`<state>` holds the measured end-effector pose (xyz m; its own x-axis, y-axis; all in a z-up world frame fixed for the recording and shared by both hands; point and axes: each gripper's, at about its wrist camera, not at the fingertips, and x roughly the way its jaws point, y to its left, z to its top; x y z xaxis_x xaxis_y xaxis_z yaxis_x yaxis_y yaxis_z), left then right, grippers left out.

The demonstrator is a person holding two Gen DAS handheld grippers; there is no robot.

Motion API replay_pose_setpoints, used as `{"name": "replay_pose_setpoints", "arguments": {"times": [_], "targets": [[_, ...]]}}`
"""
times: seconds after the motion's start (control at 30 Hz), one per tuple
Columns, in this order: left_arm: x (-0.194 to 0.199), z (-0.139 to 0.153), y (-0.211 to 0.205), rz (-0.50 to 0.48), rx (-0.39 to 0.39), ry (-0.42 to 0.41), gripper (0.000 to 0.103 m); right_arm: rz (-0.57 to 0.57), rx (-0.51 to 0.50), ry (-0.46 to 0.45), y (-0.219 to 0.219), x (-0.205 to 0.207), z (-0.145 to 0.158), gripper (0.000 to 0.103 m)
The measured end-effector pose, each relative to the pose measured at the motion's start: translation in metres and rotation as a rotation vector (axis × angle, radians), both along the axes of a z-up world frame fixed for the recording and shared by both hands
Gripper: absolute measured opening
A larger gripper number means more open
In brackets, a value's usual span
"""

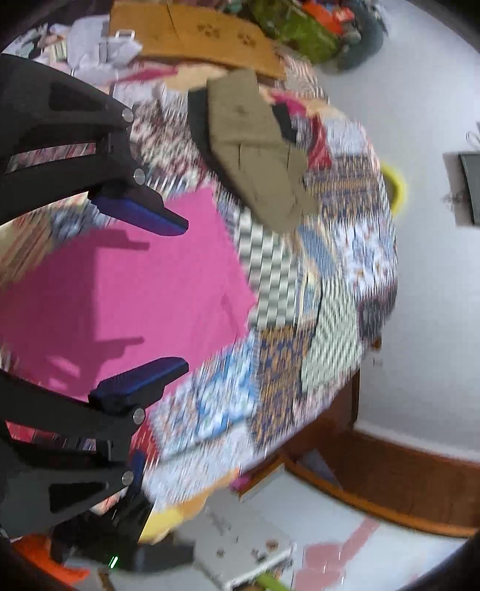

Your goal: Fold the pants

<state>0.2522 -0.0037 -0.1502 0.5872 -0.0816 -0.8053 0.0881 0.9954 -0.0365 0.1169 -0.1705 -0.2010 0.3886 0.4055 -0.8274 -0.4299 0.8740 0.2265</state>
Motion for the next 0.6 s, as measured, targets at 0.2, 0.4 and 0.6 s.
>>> {"name": "replay_pose_setpoints", "arguments": {"times": [0.2, 0.4, 0.6], "targets": [[0.056, -0.030, 0.037, 0.081, 0.133, 0.061, 0.072, 0.002, -0.005, -0.010, 0.000, 0.001, 0.002, 0.083], [0.098, -0.085, 0.056, 0.120, 0.209, 0.190, 0.073, -0.001, -0.021, -0.026, 0.000, 0.003, 0.005, 0.083], [0.087, -0.111, 0.066, 0.133, 0.235, 0.225, 0.085, -0.031, -0.035, -0.029, -0.009, 0.006, 0.009, 0.084]]}}
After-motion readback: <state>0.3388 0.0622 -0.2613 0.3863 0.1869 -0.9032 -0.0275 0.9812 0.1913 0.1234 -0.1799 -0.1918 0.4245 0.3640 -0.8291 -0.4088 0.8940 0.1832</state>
